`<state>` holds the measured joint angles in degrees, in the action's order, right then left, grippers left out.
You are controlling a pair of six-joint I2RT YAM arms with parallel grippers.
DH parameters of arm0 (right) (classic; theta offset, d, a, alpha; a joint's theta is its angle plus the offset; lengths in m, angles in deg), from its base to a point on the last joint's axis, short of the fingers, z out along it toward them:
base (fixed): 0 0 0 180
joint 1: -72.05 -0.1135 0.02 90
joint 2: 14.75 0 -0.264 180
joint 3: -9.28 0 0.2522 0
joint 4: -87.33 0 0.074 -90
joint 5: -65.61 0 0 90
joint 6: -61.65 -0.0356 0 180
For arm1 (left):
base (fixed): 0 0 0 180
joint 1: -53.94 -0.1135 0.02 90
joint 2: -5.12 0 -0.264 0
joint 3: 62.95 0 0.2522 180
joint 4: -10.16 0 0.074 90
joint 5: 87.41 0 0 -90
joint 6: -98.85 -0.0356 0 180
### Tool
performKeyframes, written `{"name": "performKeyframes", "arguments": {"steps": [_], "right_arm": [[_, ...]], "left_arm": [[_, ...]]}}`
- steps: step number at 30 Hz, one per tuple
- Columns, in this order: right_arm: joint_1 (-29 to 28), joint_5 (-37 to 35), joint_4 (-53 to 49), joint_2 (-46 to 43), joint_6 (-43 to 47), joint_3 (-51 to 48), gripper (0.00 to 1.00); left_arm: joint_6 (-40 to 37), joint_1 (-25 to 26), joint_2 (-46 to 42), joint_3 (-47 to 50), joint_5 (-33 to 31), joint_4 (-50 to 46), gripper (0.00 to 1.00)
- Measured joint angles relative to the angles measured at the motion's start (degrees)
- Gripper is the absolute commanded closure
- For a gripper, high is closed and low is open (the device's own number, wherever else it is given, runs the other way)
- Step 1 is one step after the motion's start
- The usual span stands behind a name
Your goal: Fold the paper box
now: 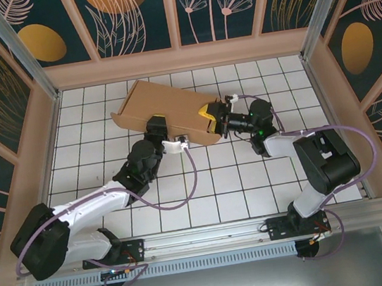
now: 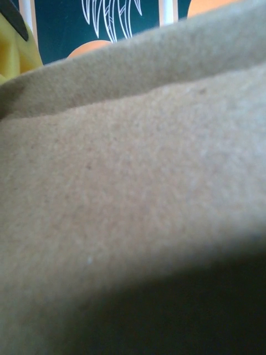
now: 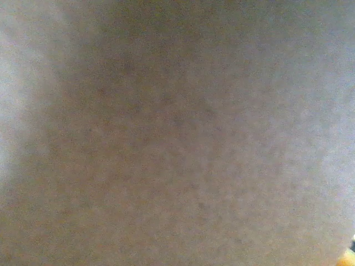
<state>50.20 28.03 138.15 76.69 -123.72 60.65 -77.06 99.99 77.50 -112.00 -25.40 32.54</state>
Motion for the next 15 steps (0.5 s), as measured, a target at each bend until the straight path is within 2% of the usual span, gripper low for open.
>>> {"name": "performKeyframes", "arguments": {"steps": [4,8,12,15], "right_arm": [[1.7,3.5,-1.1,-3.6,2.1,0.0,0.32],[7.5,4.3,-13.7,-11.6,11.5,0.5,0.26],[15.5,-1.7,-31.5,-18.4,25.5,3.8,0.25],[18.9,-6.0,-38.8,-20.1,32.7,5.2,0.31]], "left_arm": [[5.8,0.7,-3.0,-3.8,-0.3,-10.7,0.57],[14.2,1.8,-3.8,-11.7,-0.5,-25.0,0.57],[24.7,2.3,-2.1,-23.6,1.2,-45.9,0.56],[32.5,2.7,2.1,-32.5,4.2,-59.8,0.54]]}}
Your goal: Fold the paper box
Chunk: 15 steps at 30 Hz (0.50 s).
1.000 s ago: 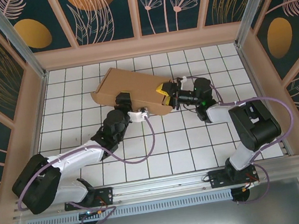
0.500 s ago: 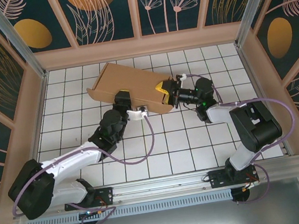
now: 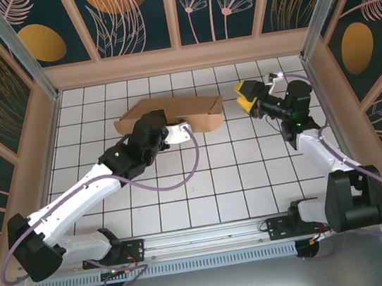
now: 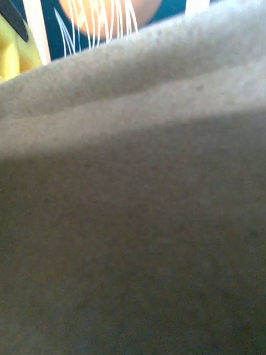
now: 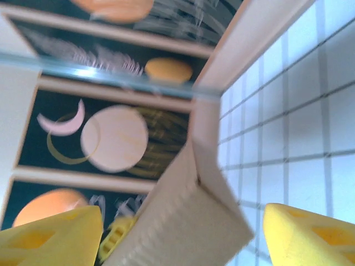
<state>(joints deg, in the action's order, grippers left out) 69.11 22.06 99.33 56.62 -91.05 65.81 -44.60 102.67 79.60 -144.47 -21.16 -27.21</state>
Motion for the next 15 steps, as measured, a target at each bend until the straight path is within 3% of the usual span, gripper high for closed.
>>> {"name": "performKeyframes", "arguments": {"steps": [6,15], "right_arm": [[-1.1,-3.5,-7.2,5.6,8.3,-0.2,0.44],[-8.9,-4.6,-5.1,15.6,11.0,-6.7,0.51]], "left_arm": [[12.6,1.9,9.7,-11.6,7.3,-20.4,0.53],[20.4,3.0,18.1,-14.8,11.2,-33.7,0.54]]}}
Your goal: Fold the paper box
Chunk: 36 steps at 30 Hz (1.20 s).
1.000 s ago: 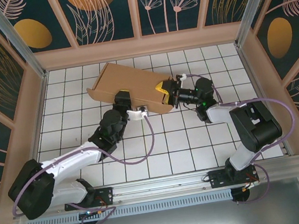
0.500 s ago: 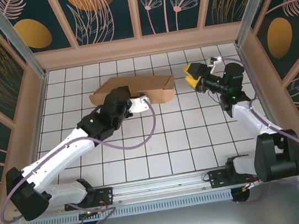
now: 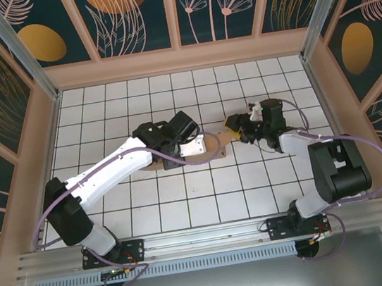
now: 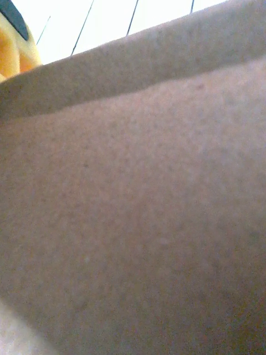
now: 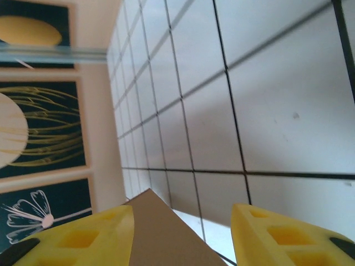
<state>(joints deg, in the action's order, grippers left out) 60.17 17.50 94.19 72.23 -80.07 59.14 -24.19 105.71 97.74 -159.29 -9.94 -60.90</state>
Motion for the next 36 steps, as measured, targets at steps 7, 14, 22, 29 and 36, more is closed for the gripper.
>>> {"name": "performKeyframes", "arguments": {"steps": [7,14,22,29,36], "right_arm": [[-3.9,0.2,5.1,7.6,-1.3,-0.7,0.52],[-4.8,0.5,7.0,10.5,-1.2,-0.4,0.52],[-3.8,-1.6,1.9,8.4,1.3,0.8,0.47],[0.4,-8.9,-9.8,-3.8,6.9,4.2,0.46],[2.1,-12.1,-19.1,-12.8,10.9,12.1,0.5]], "left_arm": [[1.9,0.0,5.8,-5.7,2.7,-2.9,0.46],[2.1,0.0,12.7,-9.2,3.3,-2.5,0.39],[3.4,-0.2,15.9,-10.6,4.9,0.2,0.38],[3.6,-0.3,11.3,0.3,7.6,12.8,0.38],[3.2,-3.1,12.6,-1.6,8.7,14.9,0.44]]}}
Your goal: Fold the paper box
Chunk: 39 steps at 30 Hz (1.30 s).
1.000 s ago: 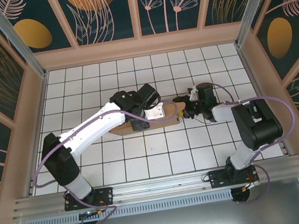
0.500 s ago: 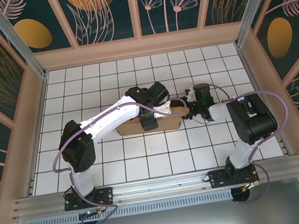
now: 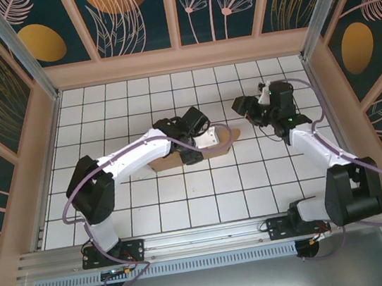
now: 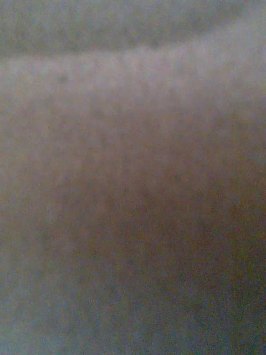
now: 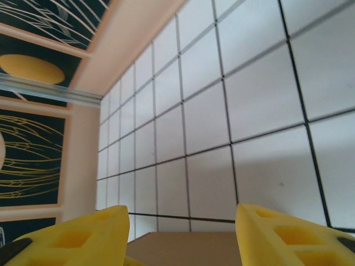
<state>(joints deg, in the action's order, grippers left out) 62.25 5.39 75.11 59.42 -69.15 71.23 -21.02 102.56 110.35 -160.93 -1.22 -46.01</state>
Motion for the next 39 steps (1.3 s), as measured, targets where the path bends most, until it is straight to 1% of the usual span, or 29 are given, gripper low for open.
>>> {"name": "performKeyframes", "arguments": {"steps": [5,9,14,19,27,30,34,39], "right_arm": [[-0.2,2.7,-2.3,-2.4,-0.4,2.4,0.65],[-2.3,6.0,-2.3,-2.6,-3.0,2.4,0.77],[-7.1,8.8,0.2,-1.8,-7.7,2.4,0.84],[-9.7,8.8,2.9,0.4,-11.5,0.6,0.86],[-9.8,7.4,10.2,0.8,-15.4,-3.5,0.87],[-9.8,7.3,12.2,1.2,-16.0,-3.7,0.87],[-10.1,7.3,14.8,2.3,-17.0,-3.7,0.86],[-10.1,7.3,16.8,3.1,-18.5,-3.6,0.84]], "left_arm": [[0.0,-2.5,3.7,-5.2,2.5,-2.2,0.45],[0.0,-4.2,5.2,-7.3,5.1,-3.1,0.45],[0.0,-5.2,6.6,-9.4,6.7,-4.3,0.44],[0.0,-5.2,7.0,-10.0,7.1,-3.8,0.4],[0.0,-5.6,6.9,-9.8,7.2,-2.8,0.35],[0.2,-5.9,6.1,-8.7,7.2,-1.1,0.33],[0.2,-6.4,5.3,-7.5,7.2,0.7,0.33],[0.0,-7.6,5.3,-7.4,9.3,1.4,0.39]]}}
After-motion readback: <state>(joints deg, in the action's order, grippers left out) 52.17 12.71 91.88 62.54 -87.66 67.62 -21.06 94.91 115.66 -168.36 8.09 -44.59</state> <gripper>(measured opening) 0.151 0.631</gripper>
